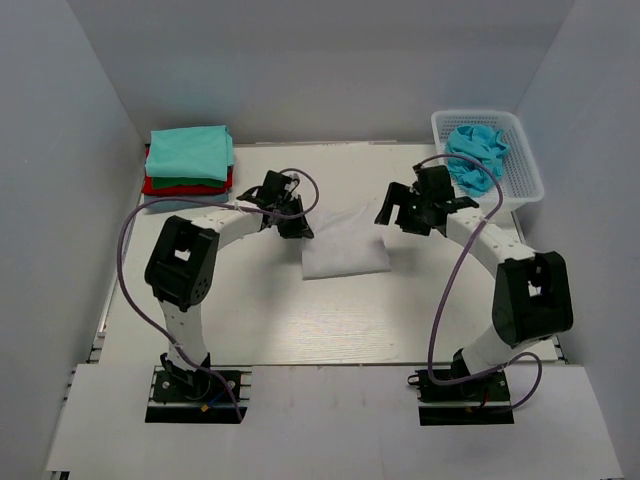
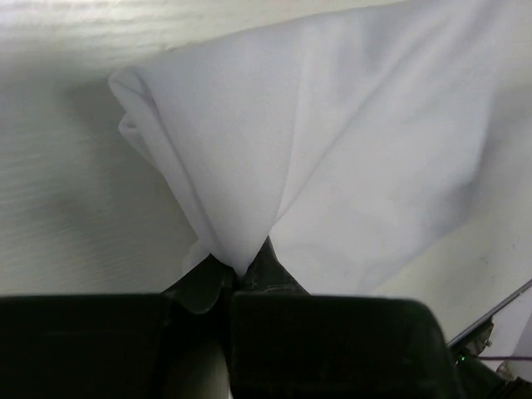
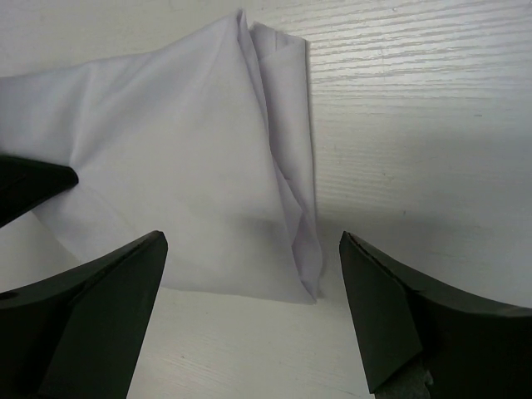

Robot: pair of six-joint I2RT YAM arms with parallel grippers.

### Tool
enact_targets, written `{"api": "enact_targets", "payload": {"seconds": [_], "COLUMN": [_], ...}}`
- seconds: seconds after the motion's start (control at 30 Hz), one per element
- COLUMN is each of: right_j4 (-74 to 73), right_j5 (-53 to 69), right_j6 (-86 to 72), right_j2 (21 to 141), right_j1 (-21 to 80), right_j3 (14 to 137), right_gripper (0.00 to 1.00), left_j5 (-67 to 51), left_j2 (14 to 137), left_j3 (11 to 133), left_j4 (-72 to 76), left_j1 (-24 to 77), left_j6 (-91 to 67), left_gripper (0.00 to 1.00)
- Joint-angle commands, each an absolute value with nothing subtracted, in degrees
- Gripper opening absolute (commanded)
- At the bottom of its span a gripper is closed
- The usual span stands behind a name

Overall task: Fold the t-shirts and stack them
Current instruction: Put the neatly folded tshirt into the corner of the board with the left arm

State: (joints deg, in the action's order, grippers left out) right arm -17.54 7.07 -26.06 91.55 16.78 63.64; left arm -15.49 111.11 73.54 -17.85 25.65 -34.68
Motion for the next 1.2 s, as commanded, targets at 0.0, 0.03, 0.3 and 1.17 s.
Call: {"api": "enact_targets", "payload": {"seconds": [0.0, 0.03, 0.3, 1.17], "right_j4": [-15.21, -15.21, -15.38, -12.83], "right_j5": [5.28, 5.01, 5.10, 12.56], "right_j6": [-25.14, -25.22, -25.49, -28.47], "right_j2": [87.37, 86.32, 83.85, 82.53], "right_j1": [16.43, 16.26, 15.82, 15.82], "right_j3": [61.71, 61.53, 61.26, 66.09], "right_gripper": [0.90, 0.90, 0.90, 0.90], "left_j5": [-18.71, -18.72, -23.63, -21.45], "left_j2": [103.97, 103.10, 103.88, 118.66], "left_j3": [78.30, 79.18, 92.54, 135.27], "left_j4": [-16.78, -18.01, -29.96, -59.60], "left_j1": [24.88, 24.87, 22.95, 4.40], "left_j6": [-28.13, -27.52, -19.00, 21.97], "left_gripper": [0.00, 0.00, 0.00, 0.00]}}
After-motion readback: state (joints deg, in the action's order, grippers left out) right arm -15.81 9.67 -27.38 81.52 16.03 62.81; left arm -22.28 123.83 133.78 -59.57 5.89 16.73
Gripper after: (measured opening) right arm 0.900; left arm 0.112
